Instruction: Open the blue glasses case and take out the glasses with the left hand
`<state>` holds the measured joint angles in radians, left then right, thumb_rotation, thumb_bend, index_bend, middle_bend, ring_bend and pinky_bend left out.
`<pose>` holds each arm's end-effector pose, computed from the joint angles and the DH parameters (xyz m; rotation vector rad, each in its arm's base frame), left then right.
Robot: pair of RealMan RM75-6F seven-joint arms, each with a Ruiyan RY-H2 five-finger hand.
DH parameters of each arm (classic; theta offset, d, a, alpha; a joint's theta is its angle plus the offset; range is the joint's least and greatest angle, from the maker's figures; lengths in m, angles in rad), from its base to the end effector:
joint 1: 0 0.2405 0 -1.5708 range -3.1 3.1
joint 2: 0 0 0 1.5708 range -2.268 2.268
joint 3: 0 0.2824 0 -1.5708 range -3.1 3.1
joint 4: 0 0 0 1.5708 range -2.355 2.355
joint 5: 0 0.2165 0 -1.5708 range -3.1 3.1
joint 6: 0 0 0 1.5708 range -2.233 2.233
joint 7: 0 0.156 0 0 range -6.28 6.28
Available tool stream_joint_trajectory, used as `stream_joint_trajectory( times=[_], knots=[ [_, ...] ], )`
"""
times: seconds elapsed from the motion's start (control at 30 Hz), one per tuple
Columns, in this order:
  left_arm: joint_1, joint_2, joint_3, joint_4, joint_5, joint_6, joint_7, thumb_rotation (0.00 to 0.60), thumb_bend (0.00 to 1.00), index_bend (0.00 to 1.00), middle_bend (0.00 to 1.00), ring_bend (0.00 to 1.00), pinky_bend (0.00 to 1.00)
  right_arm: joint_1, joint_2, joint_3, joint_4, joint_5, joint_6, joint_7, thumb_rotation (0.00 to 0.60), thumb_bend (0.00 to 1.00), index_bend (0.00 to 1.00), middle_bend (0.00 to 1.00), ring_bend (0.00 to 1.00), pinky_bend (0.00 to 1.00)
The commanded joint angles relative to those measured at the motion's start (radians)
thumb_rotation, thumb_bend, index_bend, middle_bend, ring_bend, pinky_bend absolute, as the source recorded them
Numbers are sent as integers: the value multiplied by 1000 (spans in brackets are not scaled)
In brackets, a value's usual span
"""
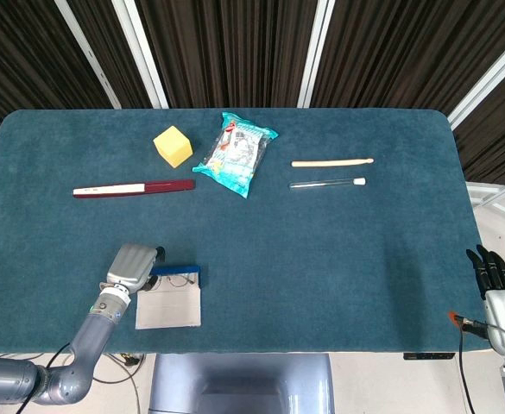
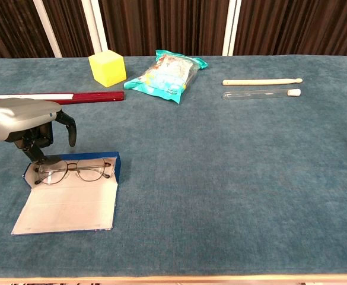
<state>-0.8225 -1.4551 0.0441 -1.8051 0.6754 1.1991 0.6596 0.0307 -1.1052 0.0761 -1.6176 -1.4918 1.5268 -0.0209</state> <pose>-0.1887 0.3178 -0.0153 -1.8411 -1.0273 -0.5463 -0.3434 -0.1825 0.1794 1.3186 -0.8665 0.8841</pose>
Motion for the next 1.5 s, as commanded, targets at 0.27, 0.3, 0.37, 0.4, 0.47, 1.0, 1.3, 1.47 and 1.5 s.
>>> stream_joint_trajectory(
  times=[0.27,0.3,0.37,0.4,0.47,1.0,1.3,1.47,1.5],
  knots=[
    [21,-36,-38,11,-45,-1,16,600,369,420,975,869,925,0,0,0,-1,0,0,0,600,183,0,0,0,179],
    [21,-38,-40,11,-45,-1,18,600,368,420,975,870,925,0,0,0,-1,0,0,0,600,183,0,0,0,179],
    [24,-43,-46,11,-47,0,22,600,369,421,975,870,926,0,1,0,-1,1,-1,1,600,183,0,0,0,179],
    [24,-44,-48,10,-49,-1,24,600,369,421,975,870,926,1,1,0,-1,1,-1,1,600,183,0,0,0,179],
    [25,-46,-54,6,-53,-1,29,600,369,421,975,870,927,1,1,0,-1,1,-1,1,600,183,0,0,0,179],
    [38,-66,-72,17,-62,-4,58,600,369,427,976,870,927,1,2,-1,-3,0,-1,3,600,184,0,0,0,179],
    [45,-79,-82,30,-60,-7,62,600,368,448,978,871,930,0,2,-1,-3,-1,0,4,600,183,0,0,0,179],
    [48,-87,-85,37,-58,-9,66,600,368,459,980,874,933,0,2,-1,-4,-1,0,5,600,183,0,0,0,179],
    [48,-89,-85,39,-59,-10,67,600,368,460,981,874,934,0,2,-1,-4,-1,0,5,600,183,0,0,0,179]
  ],
)
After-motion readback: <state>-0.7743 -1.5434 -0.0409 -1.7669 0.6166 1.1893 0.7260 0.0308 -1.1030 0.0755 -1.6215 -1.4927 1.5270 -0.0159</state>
